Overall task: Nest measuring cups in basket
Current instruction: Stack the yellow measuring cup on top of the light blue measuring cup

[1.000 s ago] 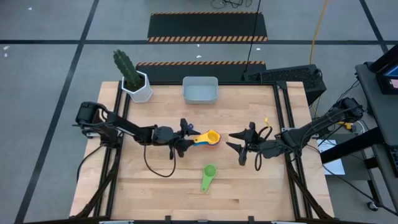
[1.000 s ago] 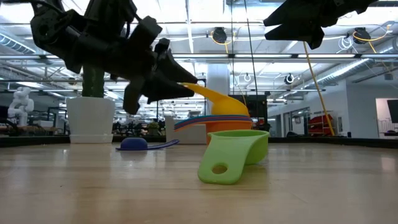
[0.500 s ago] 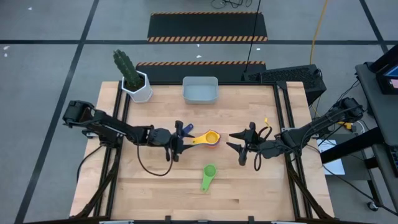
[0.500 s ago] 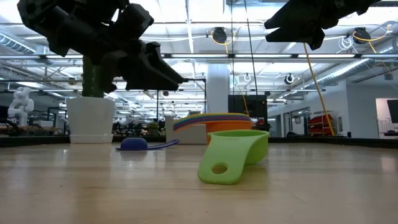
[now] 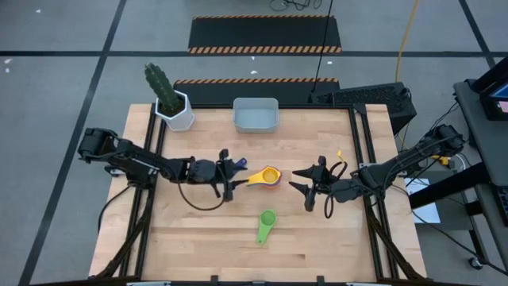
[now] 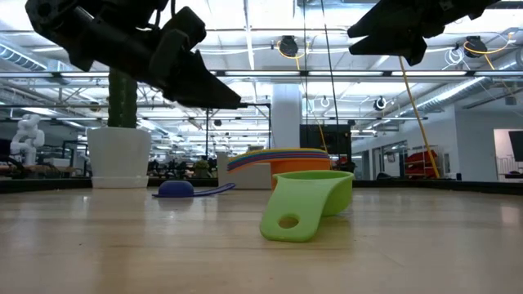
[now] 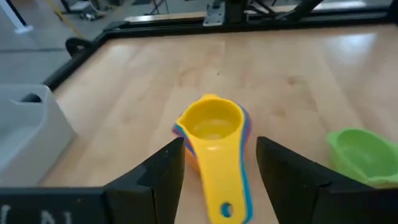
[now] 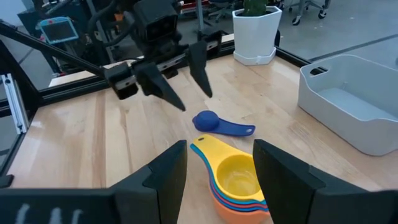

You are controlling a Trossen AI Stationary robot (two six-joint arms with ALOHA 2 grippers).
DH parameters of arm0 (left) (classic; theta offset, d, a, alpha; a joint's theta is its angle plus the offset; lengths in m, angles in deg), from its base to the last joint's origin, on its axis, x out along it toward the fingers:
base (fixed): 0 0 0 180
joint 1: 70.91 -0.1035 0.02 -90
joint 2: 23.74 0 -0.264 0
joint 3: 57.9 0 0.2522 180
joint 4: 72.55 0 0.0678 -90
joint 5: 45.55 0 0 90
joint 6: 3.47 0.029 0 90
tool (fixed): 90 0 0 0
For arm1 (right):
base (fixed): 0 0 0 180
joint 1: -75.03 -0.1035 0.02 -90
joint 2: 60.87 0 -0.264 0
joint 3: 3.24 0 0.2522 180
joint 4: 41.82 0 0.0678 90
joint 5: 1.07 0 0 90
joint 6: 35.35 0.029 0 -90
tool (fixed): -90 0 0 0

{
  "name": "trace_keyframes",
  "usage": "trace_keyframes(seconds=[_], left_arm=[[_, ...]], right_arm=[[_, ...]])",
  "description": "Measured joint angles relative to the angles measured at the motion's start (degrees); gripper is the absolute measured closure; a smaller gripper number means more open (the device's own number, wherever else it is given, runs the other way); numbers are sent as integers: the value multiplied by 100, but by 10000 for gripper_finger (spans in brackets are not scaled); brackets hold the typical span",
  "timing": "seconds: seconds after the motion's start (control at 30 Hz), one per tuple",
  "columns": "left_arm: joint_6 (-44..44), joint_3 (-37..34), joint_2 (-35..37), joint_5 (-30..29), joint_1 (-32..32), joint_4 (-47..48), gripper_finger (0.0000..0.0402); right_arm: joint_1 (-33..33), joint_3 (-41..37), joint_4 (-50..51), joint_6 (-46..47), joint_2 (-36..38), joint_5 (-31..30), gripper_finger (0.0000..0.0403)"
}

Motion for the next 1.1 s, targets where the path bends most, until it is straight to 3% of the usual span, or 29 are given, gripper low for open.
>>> trace_keyframes(seconds=[0.2, 0.37, 0.43, 0.7, 1.1], left_arm=[[-313, 0, -127, -75, 57, 59, 120], [-409, 0, -447, -692, 204, -64, 26], [-477, 0, -661, -850, 247, -170, 8], [-280, 172, -1423, -913, 471, -676, 38], [-213, 862, -2421, -1069, 468, -669, 44]], right_arm=[[0, 0, -1, 18, 0, 0, 227], [0, 0, -1, 20, 0, 0, 227], [0, 0, -3, 20, 2, 0, 227], [0, 0, -4, 22, 1, 0, 227], [0, 0, -8, 46, 0, 11, 227]])
